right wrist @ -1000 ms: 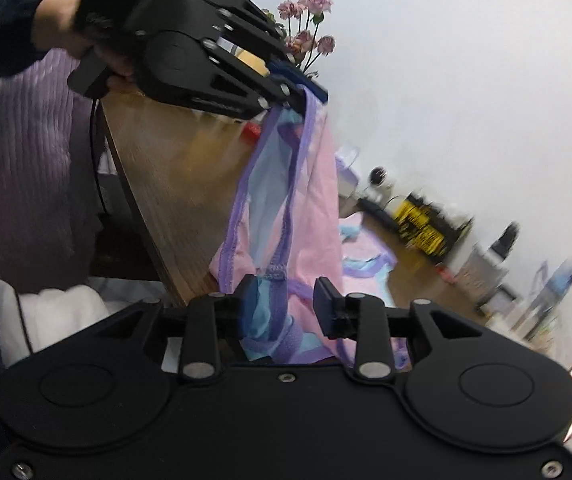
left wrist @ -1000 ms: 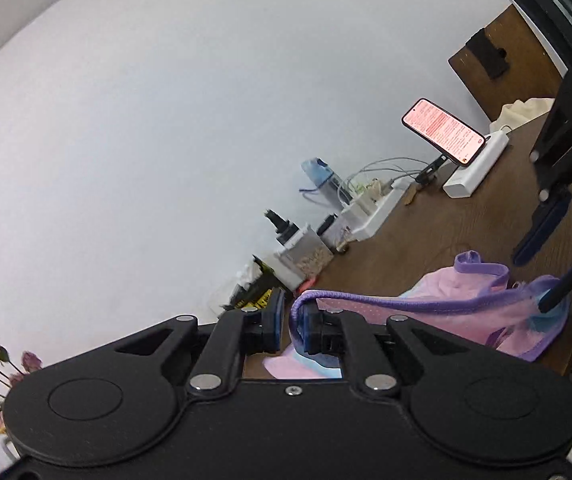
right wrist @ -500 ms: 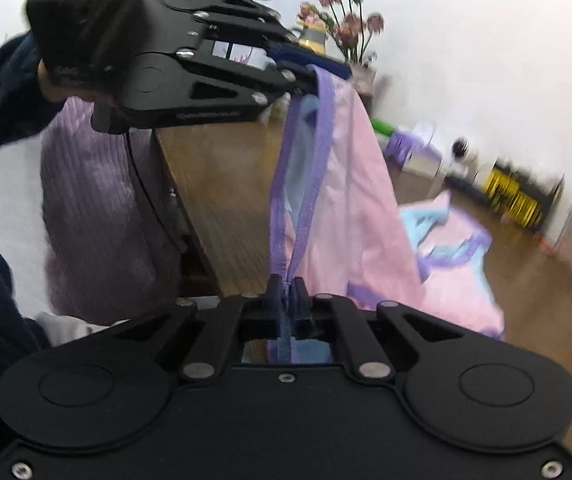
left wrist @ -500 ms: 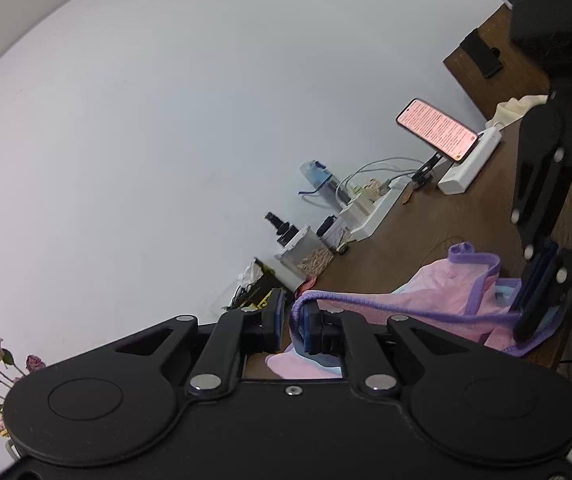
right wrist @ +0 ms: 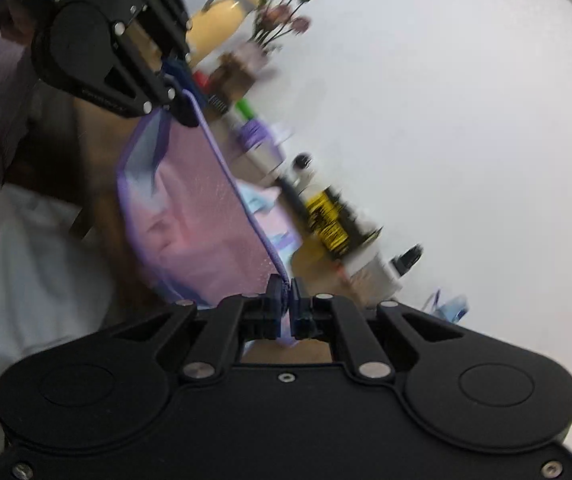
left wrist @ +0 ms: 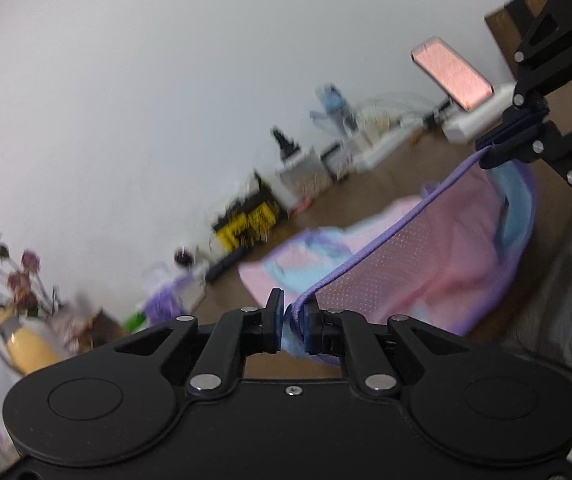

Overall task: Fold clothes
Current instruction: 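Lift the garment off the table with both grippers, spreading the trimmed edges apart, then hold the garment up with both grippers and shake it out to hang flat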

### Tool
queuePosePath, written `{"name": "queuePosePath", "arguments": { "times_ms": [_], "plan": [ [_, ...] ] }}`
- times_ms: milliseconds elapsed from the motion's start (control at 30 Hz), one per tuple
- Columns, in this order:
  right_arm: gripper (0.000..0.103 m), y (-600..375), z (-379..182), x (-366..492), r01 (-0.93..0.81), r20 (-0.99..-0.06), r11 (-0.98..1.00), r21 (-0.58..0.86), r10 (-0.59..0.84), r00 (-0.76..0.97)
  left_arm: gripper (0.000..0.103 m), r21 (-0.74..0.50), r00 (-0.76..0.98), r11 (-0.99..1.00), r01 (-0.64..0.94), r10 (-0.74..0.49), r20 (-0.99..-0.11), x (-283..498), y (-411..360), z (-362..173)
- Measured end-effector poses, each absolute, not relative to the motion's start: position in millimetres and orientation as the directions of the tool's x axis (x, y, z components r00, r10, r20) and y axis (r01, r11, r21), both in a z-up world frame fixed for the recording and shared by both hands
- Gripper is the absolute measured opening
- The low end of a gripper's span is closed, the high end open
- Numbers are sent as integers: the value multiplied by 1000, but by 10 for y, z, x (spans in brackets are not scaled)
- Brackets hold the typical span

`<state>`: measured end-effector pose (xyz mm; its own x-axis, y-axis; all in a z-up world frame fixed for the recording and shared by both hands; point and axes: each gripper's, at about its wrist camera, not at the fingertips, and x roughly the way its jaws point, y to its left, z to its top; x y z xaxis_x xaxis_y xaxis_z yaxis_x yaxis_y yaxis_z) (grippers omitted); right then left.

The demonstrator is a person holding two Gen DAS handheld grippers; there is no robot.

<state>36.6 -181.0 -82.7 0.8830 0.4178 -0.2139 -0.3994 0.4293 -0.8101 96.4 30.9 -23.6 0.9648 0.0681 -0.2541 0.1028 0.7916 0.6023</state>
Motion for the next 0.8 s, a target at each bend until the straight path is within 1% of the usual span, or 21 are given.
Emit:
{"name": "queuePosePath", "arguments": {
  "times_ms": [67, 100, 133, 167, 200, 233, 300, 433, 467, 500, 533, 600, 633, 667, 700, 733, 800],
  "plan": [
    [6, -1805, -899, 299, -415, -235, 426, -804, 414, 879, 11, 600, 959, 792, 114, 70, -274, 903, 320, -285],
    [8, -1805, -910, 268, -429, -247, 426, -796, 418, 874, 13, 603, 956, 789, 117, 75, -283, 873, 325, -313],
    [12, -1804, -922, 238, -443, -259, 426, -789, 423, 868, 22, 615, 955, 779, 121, 77, -285, 853, 336, -333],
    [12, -1804, -930, 209, -454, -269, 423, -784, 429, 863, 31, 633, 955, 764, 127, 77, -285, 847, 349, -343],
    [14, -1796, -932, 192, -459, -272, 415, -786, 434, 859, 51, 648, 957, 751, 129, 76, -279, 849, 365, -344],
    [18, -1778, -933, 190, -456, -272, 407, -791, 433, 859, 60, 655, 960, 744, 130, 72, -272, 864, 381, -337],
    [21, -1737, -949, 196, -433, -260, 386, -815, 425, 867, 60, 666, 961, 734, 134, 68, -268, 888, 406, -327],
    [23, -1656, -989, 312, -418, -258, 380, -825, 405, 877, 60, 696, 963, 705, 140, 66, -261, 938, 427, -329],
    [24, -1637, -1016, 326, -411, -256, 374, -831, 398, 881, 60, 703, 962, 695, 148, 63, -265, 952, 428, -332],
    [24, -1621, -1038, 339, -405, -254, 368, -837, 395, 883, 54, 706, 961, 690, 158, 58, -271, 967, 433, -331],
    [24, -1605, -1061, 352, -399, -252, 361, -843, 391, 885, 33, 706, 960, 689, 166, 51, -276, 979, 438, -331],
    [22, -1578, -1078, 394, -390, -245, 364, -846, 385, 890, 16, 695, 956, 694, 188, 33, -293, 1034, 458, -326],
    [20, -1570, -1063, 423, -388, -242, 375, -842, 380, 893, 12, 687, 954, 700, 195, 26, -297, 1065, 469, -317],
    [17, -1566, -1035, 481, -382, -236, 387, -839, 374, 897, 10, 682, 956, 704, 198, 15, -294, 1107, 486, -272],
    [6, -1567, -998, 557, -373, -226, 399, -838, 370, 901, 9, 677, 958, 708, 200, 4, -287, 1153, 506, -214],
    [6, -1567, -937, 604, -361, -213, 408, -839, 365, 906, 8, 669, 964, 718, 190, -6, -268, 1222, 540, -111],
    [6, -1560, -657, 797, -312, -154, 432, -846, 361, 920, 8, 654, 973, 736, 175, -29, -228, 1411, 629, 161]
  ]
}}
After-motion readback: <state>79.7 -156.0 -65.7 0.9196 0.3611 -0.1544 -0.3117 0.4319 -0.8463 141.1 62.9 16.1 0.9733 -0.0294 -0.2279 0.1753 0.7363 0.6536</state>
